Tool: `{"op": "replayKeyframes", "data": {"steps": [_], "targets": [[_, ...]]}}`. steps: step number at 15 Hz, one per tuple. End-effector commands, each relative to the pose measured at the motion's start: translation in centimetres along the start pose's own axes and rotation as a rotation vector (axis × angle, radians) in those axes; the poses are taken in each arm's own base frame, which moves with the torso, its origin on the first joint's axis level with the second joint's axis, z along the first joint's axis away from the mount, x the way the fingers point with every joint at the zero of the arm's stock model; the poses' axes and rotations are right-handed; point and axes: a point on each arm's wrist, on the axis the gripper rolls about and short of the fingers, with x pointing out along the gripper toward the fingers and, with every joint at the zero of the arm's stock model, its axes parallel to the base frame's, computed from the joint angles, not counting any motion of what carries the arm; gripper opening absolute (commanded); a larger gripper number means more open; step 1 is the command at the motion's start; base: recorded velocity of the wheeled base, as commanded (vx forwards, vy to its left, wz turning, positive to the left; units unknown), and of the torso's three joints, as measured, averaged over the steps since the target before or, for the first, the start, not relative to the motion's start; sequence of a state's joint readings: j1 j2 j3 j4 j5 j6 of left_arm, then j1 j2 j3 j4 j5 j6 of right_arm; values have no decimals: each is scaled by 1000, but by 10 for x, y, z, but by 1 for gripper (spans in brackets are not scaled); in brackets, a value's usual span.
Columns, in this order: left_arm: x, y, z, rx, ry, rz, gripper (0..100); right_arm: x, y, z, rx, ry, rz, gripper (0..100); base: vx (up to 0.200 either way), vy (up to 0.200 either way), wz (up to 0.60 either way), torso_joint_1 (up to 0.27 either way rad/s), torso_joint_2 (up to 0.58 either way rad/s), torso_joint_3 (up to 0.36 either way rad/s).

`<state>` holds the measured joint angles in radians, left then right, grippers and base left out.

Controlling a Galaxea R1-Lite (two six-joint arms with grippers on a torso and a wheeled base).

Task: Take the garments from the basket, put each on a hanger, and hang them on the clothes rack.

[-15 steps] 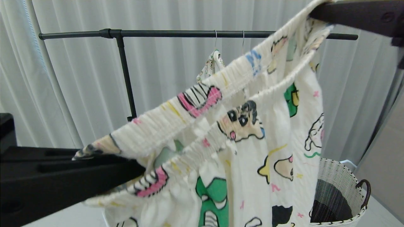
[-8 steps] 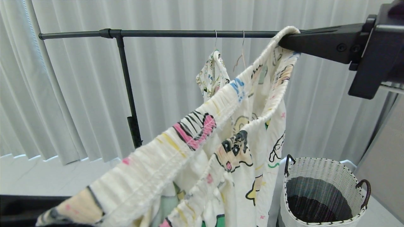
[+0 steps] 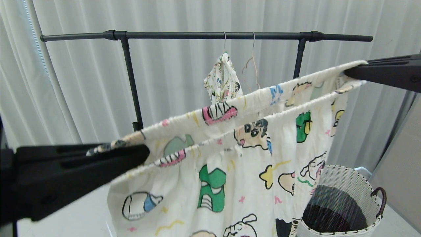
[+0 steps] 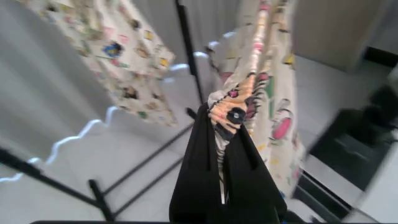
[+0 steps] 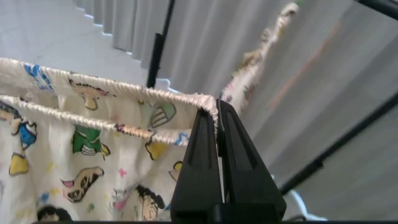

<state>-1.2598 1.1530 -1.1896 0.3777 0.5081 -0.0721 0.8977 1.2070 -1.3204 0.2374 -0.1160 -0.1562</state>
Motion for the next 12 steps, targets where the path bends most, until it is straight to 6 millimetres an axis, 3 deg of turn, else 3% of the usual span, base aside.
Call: {"op": "replayKeyframes", "data": {"steps": [1, 4, 12], "targets": [[17, 12, 12, 4, -40, 117, 0, -30, -6, 3, 6, -39, -23, 0, 0, 0, 0, 0, 0, 0], [37, 22, 29, 31, -123, 194, 0, -38, -6, 2, 3, -33, -11, 0, 0, 0, 0, 0, 0, 0], [40, 21, 28, 35, -117, 183, 0, -34, 4, -9, -17, 26, 52, 0, 0, 0, 0, 0, 0, 0]]}}
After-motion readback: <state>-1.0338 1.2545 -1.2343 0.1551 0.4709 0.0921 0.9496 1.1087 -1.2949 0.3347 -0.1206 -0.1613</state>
